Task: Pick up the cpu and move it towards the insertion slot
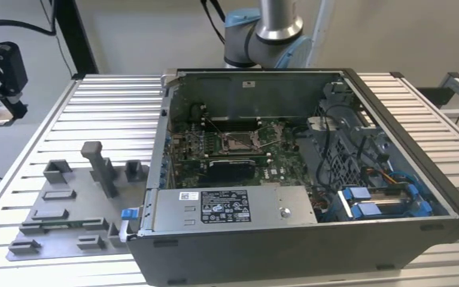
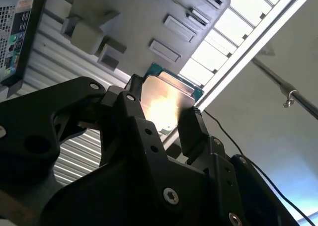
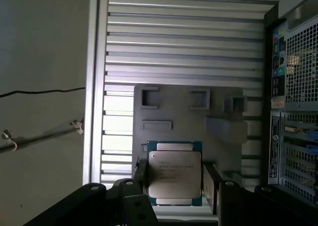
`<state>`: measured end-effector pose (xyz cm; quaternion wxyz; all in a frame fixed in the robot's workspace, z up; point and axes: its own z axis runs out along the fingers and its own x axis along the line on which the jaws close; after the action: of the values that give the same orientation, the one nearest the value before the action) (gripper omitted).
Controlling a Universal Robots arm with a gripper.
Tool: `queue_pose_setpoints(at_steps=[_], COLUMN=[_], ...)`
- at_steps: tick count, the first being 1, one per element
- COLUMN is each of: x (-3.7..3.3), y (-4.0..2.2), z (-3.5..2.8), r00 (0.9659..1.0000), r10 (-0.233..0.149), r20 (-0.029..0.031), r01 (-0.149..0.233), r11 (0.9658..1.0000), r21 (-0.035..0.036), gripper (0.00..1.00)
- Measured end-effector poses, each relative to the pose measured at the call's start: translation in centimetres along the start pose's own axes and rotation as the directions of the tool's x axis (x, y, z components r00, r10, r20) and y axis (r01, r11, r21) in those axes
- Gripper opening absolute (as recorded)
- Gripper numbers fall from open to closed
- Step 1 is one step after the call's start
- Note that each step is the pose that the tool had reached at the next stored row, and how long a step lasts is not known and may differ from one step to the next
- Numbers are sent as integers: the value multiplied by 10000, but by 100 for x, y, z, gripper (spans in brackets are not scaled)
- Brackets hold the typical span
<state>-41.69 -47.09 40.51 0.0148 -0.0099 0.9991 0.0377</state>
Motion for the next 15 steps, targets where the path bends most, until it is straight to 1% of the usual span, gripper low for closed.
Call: queue_pose_setpoints(at_steps=[3, 10, 15], x=[-55, -152, -236], y=[-1, -3, -5], z=[1, 5, 7], r00=[10000, 10000, 10000], r10=[0, 1, 0], r20=[0, 1, 0], r01=[0, -1, 0], r11=[10000, 10000, 10000], r21=[0, 0, 0], gripper=[0, 0, 0])
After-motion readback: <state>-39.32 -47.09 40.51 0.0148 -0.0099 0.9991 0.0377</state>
